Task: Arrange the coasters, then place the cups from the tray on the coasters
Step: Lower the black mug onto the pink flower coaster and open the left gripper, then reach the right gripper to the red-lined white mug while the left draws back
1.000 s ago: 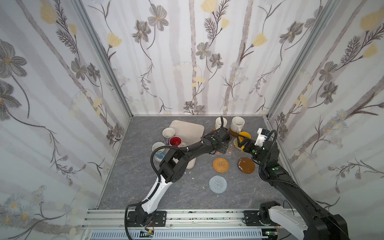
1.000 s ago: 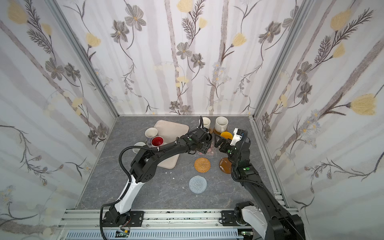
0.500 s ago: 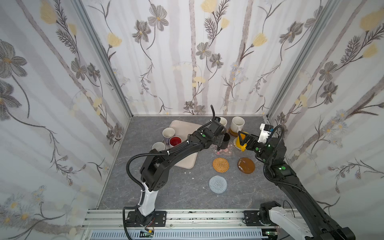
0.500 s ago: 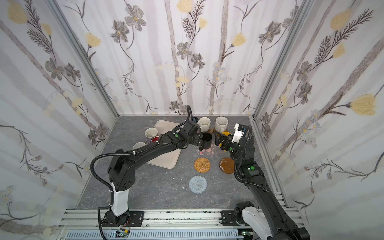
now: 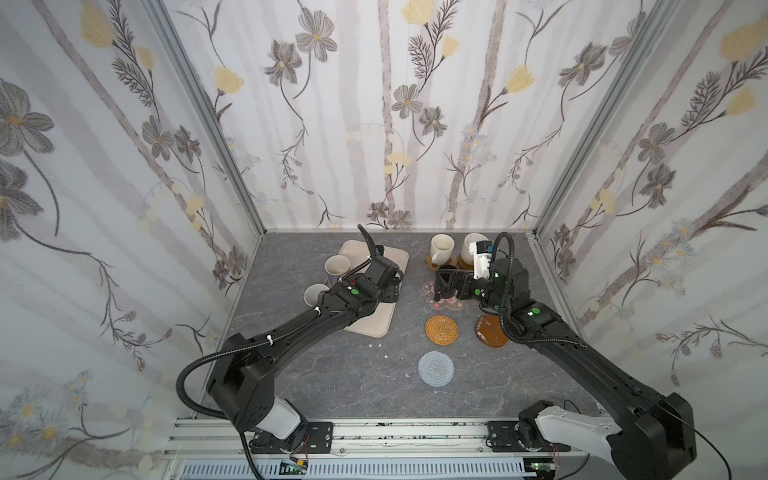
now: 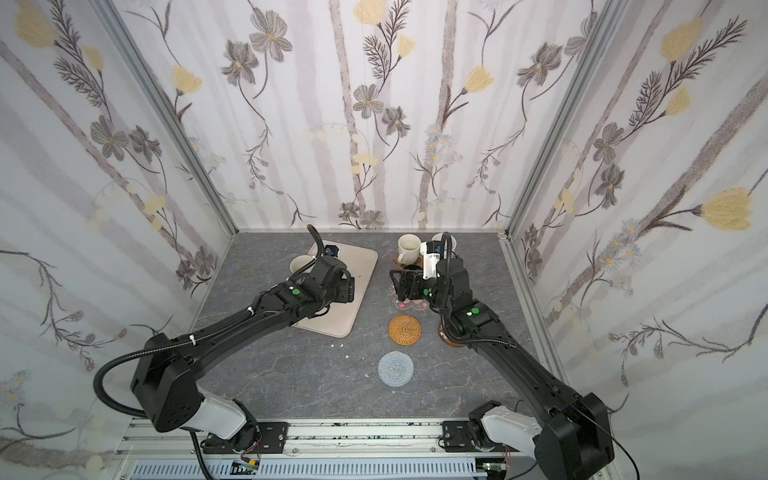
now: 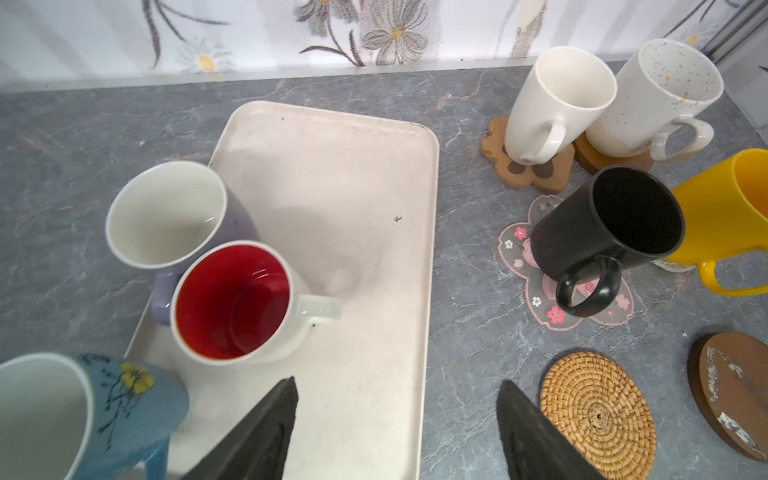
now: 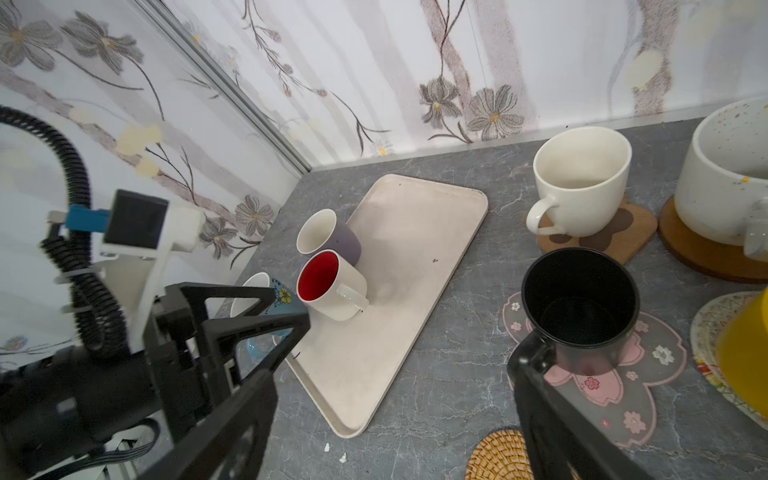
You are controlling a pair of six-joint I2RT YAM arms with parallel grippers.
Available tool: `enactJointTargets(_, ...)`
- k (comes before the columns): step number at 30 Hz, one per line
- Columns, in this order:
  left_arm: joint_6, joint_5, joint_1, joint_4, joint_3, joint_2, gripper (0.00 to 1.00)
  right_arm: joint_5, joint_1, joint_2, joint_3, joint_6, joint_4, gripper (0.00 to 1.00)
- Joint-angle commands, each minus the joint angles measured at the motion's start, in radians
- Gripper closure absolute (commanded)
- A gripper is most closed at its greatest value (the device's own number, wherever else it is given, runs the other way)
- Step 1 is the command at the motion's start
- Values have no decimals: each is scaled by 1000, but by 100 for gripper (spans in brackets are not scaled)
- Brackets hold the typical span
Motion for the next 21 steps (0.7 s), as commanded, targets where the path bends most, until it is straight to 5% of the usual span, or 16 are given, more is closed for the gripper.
enactJointTargets(1, -70, 1, 62, 26, -82, -93, 22, 35, 53, 74, 57, -20, -20, 13)
enactJointTargets(16, -66, 121, 432, -32, -291, -504, 20, 109, 308, 489, 375, -18, -94, 17)
enactJointTargets(21, -50, 207, 569, -36, -329, -584, 21, 113, 349, 607, 477, -31, -119, 28)
